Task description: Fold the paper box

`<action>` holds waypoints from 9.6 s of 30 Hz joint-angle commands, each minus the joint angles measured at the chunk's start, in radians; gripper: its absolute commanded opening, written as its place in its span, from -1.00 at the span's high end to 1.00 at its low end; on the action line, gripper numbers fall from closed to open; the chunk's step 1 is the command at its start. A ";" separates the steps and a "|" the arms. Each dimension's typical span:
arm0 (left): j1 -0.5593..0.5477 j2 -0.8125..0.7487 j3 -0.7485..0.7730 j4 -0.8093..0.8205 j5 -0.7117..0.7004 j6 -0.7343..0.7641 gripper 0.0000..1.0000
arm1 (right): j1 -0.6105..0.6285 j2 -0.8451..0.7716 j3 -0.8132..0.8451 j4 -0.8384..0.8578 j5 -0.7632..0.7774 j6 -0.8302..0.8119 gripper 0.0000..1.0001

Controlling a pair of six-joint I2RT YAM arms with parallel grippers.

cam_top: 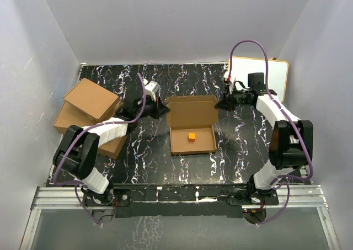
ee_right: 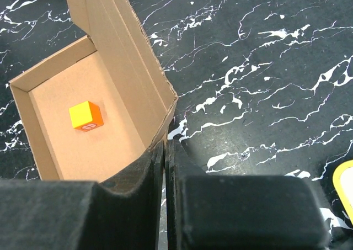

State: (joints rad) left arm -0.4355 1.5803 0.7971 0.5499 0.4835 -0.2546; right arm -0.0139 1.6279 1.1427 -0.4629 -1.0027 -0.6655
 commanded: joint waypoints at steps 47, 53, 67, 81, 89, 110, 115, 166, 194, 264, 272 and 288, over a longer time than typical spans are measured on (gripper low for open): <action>-0.375 0.095 0.167 0.058 -1.103 -0.130 1.00 | 0.377 -0.235 -0.420 0.900 1.092 0.915 0.80; -0.390 0.110 0.182 0.096 -1.136 -0.099 1.00 | 0.392 -0.217 -0.380 0.897 1.100 0.931 0.80; -0.378 0.251 0.272 0.292 -1.196 0.074 1.00 | 0.417 -0.082 -0.284 1.088 1.165 0.899 0.79; -0.375 0.266 0.214 0.321 -1.139 0.002 1.00 | 0.425 -0.123 -0.398 1.190 1.173 0.957 0.80; -0.399 0.229 0.158 0.312 -1.144 -0.026 1.00 | 0.428 -0.174 -0.479 1.147 1.176 0.970 0.78; -0.475 0.181 0.054 0.332 -1.174 -0.038 1.00 | 0.428 -0.311 -0.587 0.932 1.139 1.016 0.72; -0.492 0.167 0.029 0.325 -1.174 -0.038 1.00 | 0.429 -0.321 -0.602 0.893 1.134 1.002 0.72; -0.565 0.100 -0.083 0.223 -1.206 -0.072 1.00 | 0.345 -0.744 -0.633 0.423 0.881 0.892 -0.66; -0.565 0.087 -0.073 0.144 -1.140 -0.094 1.00 | 0.241 -0.547 -0.262 0.152 0.265 0.573 0.25; -0.075 0.233 0.127 -0.275 -0.060 -0.510 -0.50 | -0.191 0.144 -0.367 0.400 -0.019 0.835 0.04; -0.075 0.228 0.073 -0.212 -0.039 -0.607 -0.69 | -0.210 0.184 -0.376 0.389 -0.007 0.841 0.47; -0.143 0.250 -0.009 0.076 0.009 -0.880 -0.82 | -0.295 0.259 -0.385 0.394 -0.058 0.861 0.62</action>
State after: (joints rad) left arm -0.5377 1.8172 0.7914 0.5545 0.4725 -1.0622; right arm -0.2909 1.8587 0.7738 -0.0940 -1.1294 0.2161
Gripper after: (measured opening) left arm 0.910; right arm 0.218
